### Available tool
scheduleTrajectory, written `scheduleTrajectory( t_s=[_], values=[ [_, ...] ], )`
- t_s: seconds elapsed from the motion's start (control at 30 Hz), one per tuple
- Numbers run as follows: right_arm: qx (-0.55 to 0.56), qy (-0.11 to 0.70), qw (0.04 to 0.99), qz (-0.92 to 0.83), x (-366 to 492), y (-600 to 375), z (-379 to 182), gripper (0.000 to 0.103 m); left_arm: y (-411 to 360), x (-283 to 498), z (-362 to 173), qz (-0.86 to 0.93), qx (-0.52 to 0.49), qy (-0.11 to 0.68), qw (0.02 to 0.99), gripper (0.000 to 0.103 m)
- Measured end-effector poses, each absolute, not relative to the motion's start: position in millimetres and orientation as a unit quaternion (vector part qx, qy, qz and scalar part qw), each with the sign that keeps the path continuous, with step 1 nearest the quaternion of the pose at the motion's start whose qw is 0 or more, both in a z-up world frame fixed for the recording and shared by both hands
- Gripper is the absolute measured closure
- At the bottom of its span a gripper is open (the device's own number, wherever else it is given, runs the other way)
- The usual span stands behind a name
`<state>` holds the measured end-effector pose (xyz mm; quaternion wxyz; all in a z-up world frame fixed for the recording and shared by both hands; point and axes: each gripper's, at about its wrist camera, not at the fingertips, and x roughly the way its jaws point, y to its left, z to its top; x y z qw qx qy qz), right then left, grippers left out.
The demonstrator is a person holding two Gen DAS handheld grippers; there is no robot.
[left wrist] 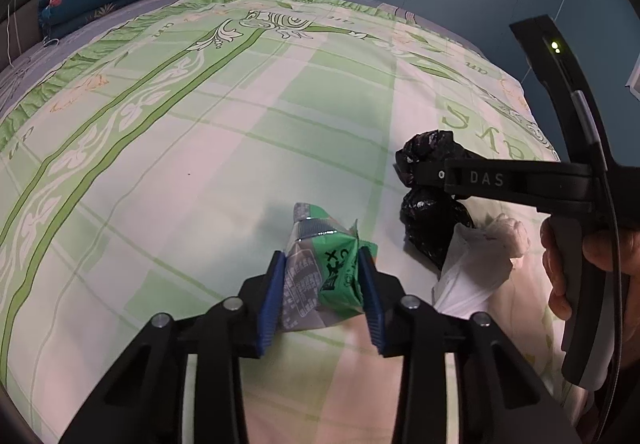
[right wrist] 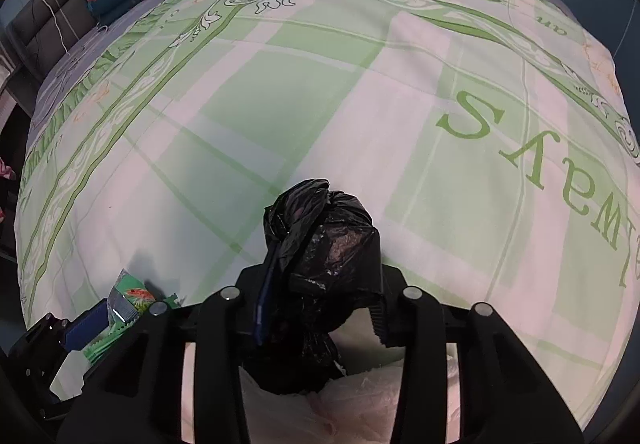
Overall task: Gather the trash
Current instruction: 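Reach to the bed and grasp green wrapper with left tool while right tool grasps black bag, then lift the green wrapper and black bag and carry them over the bin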
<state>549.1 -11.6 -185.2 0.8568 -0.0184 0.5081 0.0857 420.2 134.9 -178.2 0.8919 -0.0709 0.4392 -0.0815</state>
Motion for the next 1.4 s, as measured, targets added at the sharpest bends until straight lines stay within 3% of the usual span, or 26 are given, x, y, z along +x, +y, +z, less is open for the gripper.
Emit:
scheduleTrajectory(
  t_s=[0.2,1.4],
  values=[
    [-0.024,0.496,0.864,0.088,540.7,-9.0,-173.5,0.075,142.5,416.1,-171.1,-0.08,-0.082,0.435,0.893,0.078],
    [0.022,0.417,0.902,0.109,394.2,-79.7,-59.6,0.075,123.9,296.9,-59.8,-0.059,-0.07,0.356,0.93,0.079]
  ],
)
